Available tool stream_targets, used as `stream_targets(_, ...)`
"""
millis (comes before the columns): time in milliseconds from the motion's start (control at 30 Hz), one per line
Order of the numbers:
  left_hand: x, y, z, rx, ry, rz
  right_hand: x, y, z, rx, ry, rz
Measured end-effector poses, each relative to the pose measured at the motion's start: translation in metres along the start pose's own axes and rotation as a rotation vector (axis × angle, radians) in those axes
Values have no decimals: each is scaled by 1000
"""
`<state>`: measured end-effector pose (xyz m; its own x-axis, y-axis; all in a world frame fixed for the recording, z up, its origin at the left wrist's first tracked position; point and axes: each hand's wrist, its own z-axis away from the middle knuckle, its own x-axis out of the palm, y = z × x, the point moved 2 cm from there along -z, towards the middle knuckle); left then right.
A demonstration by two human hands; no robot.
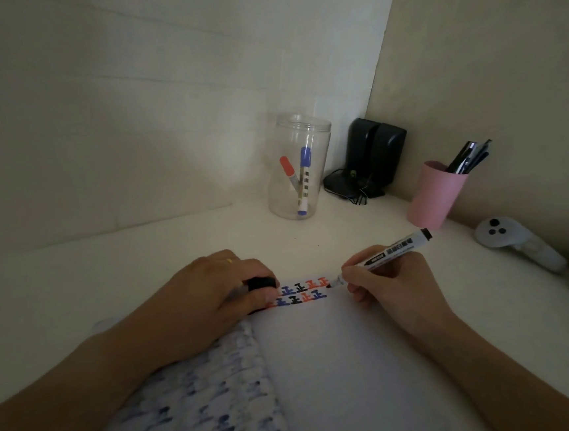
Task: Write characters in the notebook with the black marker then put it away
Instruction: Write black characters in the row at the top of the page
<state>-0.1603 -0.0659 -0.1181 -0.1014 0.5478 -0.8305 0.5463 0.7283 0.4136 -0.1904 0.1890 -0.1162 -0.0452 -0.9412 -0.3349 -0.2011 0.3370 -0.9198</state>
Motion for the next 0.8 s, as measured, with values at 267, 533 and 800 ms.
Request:
stream_targets(267, 1, -1, 2, 4, 2, -8, 2, 1, 0, -14, -8, 45)
stream_targets(533, 1, -1, 1, 8, 1, -2, 1, -1, 2, 14, 12, 32)
stream_targets(800, 1, -1, 2, 2, -18, -9, -1, -1, 1, 3, 29, 70)
